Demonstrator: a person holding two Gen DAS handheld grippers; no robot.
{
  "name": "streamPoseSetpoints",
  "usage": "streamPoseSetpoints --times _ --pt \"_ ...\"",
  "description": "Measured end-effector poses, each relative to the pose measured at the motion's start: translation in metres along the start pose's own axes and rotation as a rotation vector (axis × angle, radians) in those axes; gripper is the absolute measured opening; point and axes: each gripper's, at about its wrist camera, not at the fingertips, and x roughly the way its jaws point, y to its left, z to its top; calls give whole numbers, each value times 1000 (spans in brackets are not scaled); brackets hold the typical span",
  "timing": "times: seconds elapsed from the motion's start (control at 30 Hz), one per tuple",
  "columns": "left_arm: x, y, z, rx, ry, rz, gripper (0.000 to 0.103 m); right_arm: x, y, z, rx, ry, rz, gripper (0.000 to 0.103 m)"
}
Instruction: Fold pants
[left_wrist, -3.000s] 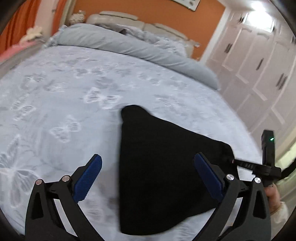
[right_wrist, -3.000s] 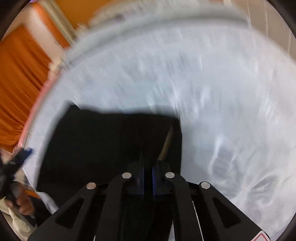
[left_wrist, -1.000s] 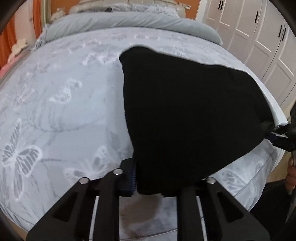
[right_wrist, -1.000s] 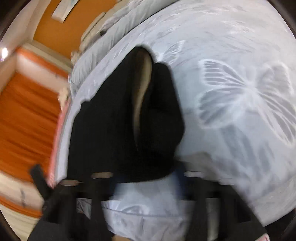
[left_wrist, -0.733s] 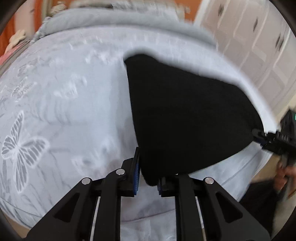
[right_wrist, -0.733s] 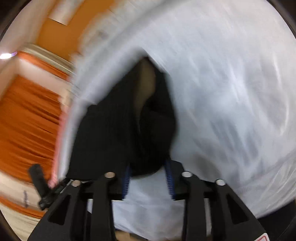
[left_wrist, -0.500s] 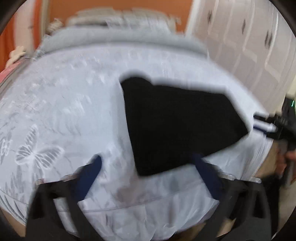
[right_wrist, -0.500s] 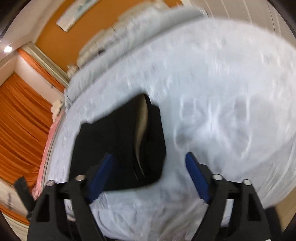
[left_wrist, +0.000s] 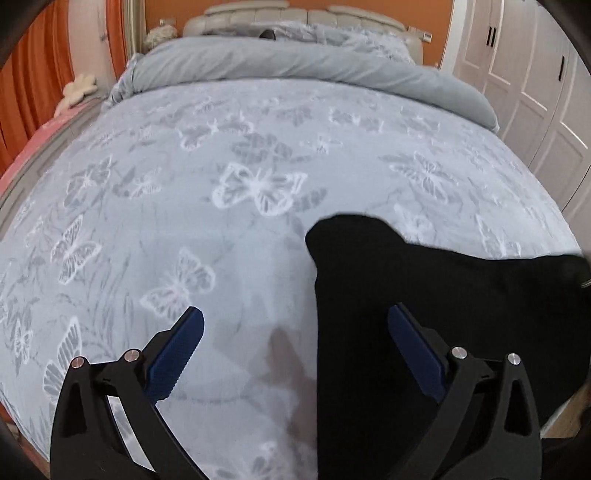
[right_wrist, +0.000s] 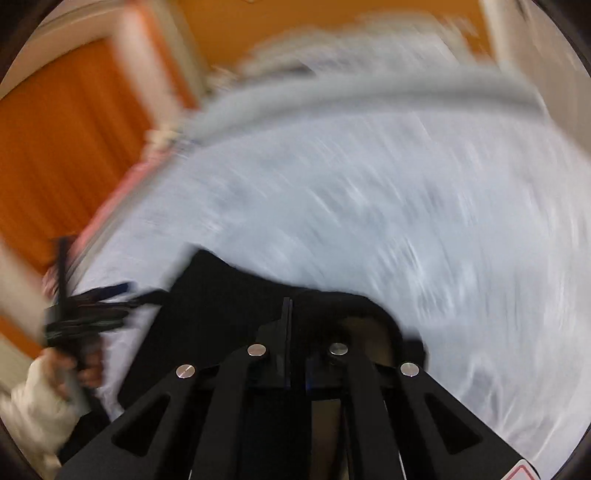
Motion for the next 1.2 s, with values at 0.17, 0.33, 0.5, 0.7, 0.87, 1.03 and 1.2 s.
streamPoseSetpoints --times 0.17,0.33,0.5,0.7,0.87,1.03,1.2 --pt "13 -6 -6 30 15 25 98 48 -79 -27 202 221 -188 23" --pt "1 2 -11 -23 17 10 98 -30 -67 -49 218 136 -130 65" --pt "-11 9 -27 -113 27 -52 98 -43 -77 -127 421 249 27 47" --pt "-18 -3 -37 -66 2 -29 98 -71 -101 -164 658 124 17 13" --pt "-14 -5 -39 -64 3 -27 98 -53 -100 -163 731 130 193 29" --pt "-8 -4 -39 -89 14 -38 98 -64 -72 -153 519 148 124 10" --pt "-2 -1 -43 -85 28 -37 98 -62 -104 -182 550 272 -58 0"
